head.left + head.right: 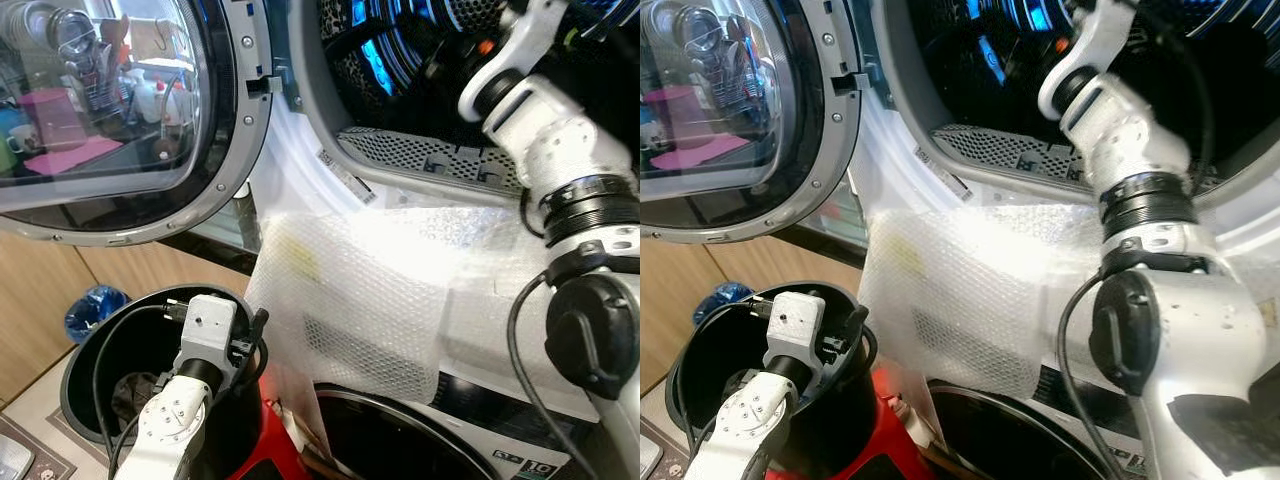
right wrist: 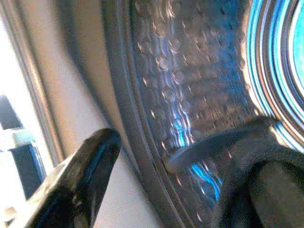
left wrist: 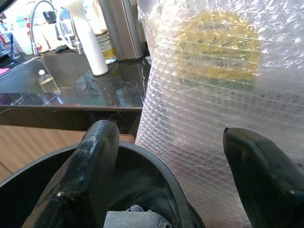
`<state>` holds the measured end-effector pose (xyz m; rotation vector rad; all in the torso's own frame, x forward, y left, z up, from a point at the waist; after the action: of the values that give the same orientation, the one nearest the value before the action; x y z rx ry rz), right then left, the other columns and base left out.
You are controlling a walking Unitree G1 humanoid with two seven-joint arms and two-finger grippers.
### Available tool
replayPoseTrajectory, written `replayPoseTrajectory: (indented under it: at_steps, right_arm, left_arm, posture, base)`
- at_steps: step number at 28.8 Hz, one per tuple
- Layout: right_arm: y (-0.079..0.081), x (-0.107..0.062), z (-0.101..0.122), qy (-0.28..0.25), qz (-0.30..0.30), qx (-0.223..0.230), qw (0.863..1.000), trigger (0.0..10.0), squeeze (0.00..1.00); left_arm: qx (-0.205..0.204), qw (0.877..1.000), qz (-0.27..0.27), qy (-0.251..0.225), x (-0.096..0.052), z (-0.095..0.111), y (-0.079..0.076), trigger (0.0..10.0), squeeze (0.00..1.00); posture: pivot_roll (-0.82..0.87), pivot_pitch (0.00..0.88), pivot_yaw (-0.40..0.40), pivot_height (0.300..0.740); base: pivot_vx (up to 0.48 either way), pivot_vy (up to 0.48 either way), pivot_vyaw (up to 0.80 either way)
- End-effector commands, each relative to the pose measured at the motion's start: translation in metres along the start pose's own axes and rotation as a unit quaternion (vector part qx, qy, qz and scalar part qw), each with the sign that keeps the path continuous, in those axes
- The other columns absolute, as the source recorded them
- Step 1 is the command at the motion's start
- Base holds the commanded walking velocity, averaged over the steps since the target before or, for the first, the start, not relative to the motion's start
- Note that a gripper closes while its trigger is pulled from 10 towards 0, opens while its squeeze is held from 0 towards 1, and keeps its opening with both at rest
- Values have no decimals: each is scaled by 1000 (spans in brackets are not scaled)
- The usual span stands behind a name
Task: Clothes washing
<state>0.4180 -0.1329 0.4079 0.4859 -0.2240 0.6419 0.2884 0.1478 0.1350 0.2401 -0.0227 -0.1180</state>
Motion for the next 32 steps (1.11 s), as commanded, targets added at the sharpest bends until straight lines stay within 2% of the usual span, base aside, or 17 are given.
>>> replayPoseTrajectory:
  at_steps: [1,2,3,7,8,11,12,13,17,20,21,23,25,27,29,31,32]
  right_arm:
    - [7,-3,6,-2,21,-13,1000,10000,0]
    - [5,-9,3,2,25,-32,999,10000,0]
    - [5,-13,1,2,29,-32,999,10000,0]
    - [20,-26,6,-21,85,11,996,10000,0]
    - [32,-33,8,-30,123,31,991,10000,0]
    - [68,-56,1,-28,242,30,970,10000,0]
    - [74,-60,-2,-23,264,33,964,10000,0]
    - [81,-70,-21,4,283,42,958,10000,0]
    - [82,-78,-46,47,275,33,960,10000,0]
    - [83,-90,-68,95,284,15,954,10000,0]
    - [81,-91,-78,116,269,17,956,10000,0]
    - [81,-89,-81,121,267,20,956,10000,0]
    - [86,-84,-84,131,292,14,947,10000,0]
    - [88,-75,-85,148,317,-12,937,10000,0]
    - [87,-72,-86,153,319,-20,935,10000,0]
    - [76,-41,-71,148,316,-73,934,10000,0]
    - [74,-37,-67,146,312,-78,936,10000,0]
  left_arm:
    - [4,1000,-1,6,2,-2,0,10000,0]
    - [4,1000,0,6,2,-2,0,10000,0]
    - [4,1000,0,7,2,-3,0,10000,0]
    - [2,1000,1,8,1,-4,-1,10000,0]
    - [2,1000,1,9,1,-4,0,10000,0]
    - [2,1000,-1,10,2,-5,0,10000,0]
    - [2,1000,-2,10,2,-5,0,10000,0]
    - [3,1000,-3,9,3,-5,0,10000,0]
    - [3,1000,-3,9,4,-4,0,10000,0]
    - [4,1000,-2,10,2,-5,1,10000,0]
    - [4,1000,-2,11,2,-5,1,10000,0]
    - [4,1000,-3,10,3,-5,1,10000,0]
    - [4,1000,-5,8,4,-4,0,10000,0]
    - [6,1000,-10,5,6,-2,-1,10000,0]
    - [6,1000,-11,4,7,-2,-1,10000,0]
    - [6,1000,-1,2,8,-1,3,10000,0]
    - [5,1000,-1,2,8,-1,3,10000,0]
  posture:
    - [7,0,67,740]
    - [7,0,66,740]
    - [6,0,64,740]
    - [3,0,65,740]
    - [3,0,65,740]
    - [-10,0,67,740]
    - [-11,0,69,740]
    - [-13,0,71,740]
    - [-10,0,72,740]
    - [-8,0,72,740]
    - [-10,0,72,740]
    - [-11,0,76,740]
    - [-16,0,78,740]
    - [-16,0,79,740]
    - [-16,0,79,740]
    - [-8,0,79,740]
    - [-8,0,79,740]
  base:
    - [0,0,0]
    - [0,0,0]
    - [0,0,0]
    - [0,0,0]
    - [0,0,0]
    - [0,0,0]
    - [0,0,0]
    - [0,0,0]
    - [0,0,0]
    - [0,0,0]
    - [0,0,0]
    - [0,0,0]
    - [0,0,0]
    - [0,0,0]
    - [0,0,0]
    - [0,0,0]
    - [0,0,0]
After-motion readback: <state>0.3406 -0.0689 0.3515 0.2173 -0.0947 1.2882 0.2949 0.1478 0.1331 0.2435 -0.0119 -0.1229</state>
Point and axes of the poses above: a point about 5 cm out from each wrist's last joint towards the gripper, its own x axis pointing out of the wrist towards the gripper, its own z axis along the axis of the wrist's last joint, y = z × x, the point moved 2 cm from there along x, pointing out of the wrist towards the gripper, and after that the axes turned 7 degrees about x, right-handed, at the moved point
